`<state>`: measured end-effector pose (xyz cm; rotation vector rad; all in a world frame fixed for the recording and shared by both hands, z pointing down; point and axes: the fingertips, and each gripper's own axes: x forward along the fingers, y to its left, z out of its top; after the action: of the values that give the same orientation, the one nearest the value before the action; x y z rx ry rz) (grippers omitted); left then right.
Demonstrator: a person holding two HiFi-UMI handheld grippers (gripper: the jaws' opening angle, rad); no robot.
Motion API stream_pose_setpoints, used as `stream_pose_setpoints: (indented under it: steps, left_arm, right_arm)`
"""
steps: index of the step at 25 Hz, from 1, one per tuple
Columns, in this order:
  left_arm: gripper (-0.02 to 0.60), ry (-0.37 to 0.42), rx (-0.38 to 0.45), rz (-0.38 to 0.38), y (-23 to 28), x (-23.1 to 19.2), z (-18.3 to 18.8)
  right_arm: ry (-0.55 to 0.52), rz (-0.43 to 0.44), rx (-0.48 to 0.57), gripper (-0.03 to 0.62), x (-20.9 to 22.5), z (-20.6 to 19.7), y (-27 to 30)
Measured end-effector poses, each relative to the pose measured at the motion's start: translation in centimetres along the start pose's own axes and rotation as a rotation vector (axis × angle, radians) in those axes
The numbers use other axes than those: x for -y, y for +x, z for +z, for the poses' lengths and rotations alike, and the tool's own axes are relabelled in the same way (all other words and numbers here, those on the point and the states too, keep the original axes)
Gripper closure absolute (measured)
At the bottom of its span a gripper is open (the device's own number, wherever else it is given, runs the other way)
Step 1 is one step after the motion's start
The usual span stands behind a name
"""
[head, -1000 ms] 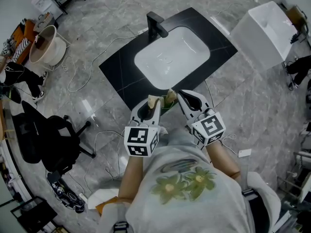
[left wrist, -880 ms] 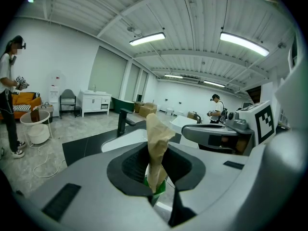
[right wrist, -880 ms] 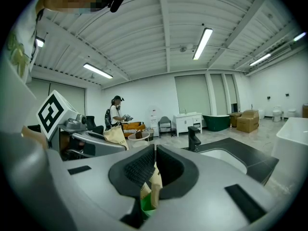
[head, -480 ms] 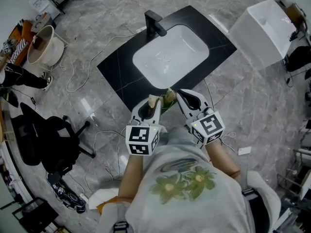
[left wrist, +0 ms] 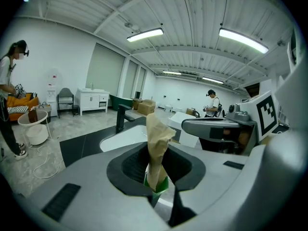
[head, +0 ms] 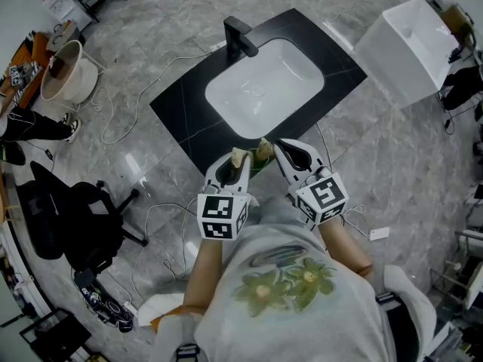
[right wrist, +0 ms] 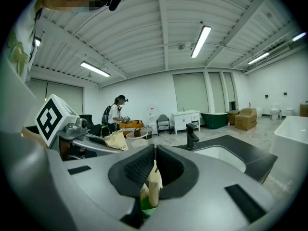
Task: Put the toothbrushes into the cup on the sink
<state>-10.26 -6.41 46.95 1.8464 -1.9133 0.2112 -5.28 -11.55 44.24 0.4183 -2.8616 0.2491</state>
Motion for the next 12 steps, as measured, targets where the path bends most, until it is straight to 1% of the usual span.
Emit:
stream_pose_setpoints:
  steps: [12]
  left_arm:
    - [0.493,0.012,-0.016,-0.010,0.87,0.19,-0.77]
  right_arm:
    - [0.006,-0.008,-0.003,0.546,0.46,-0.20,0.00]
